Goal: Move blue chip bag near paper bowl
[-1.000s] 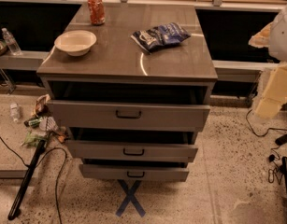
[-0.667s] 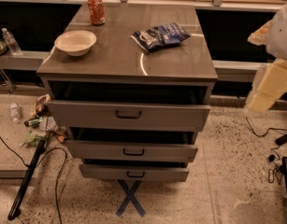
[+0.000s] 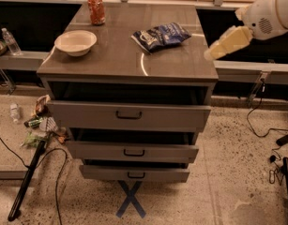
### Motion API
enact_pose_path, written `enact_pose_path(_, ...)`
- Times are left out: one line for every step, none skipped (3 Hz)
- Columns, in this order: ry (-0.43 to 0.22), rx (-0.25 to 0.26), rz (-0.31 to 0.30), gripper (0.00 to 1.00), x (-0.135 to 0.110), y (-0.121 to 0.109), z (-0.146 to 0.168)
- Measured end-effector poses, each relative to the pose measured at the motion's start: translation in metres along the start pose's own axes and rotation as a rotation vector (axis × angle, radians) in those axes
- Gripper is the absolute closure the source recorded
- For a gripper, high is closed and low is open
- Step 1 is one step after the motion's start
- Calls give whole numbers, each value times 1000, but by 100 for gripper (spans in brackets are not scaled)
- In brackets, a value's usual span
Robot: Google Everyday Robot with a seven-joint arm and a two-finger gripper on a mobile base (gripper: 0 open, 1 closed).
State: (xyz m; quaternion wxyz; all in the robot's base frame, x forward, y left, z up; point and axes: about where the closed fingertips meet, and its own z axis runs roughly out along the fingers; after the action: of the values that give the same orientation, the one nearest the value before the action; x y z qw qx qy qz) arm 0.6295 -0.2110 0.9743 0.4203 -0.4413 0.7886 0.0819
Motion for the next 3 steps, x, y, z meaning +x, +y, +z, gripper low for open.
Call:
enact_pose_path(-44,55,9,0,-7,-19,6)
enact_pose_path(-30,9,86,0,2,9,25)
enact_pose_path(-126,100,196,0,-5,-13,71)
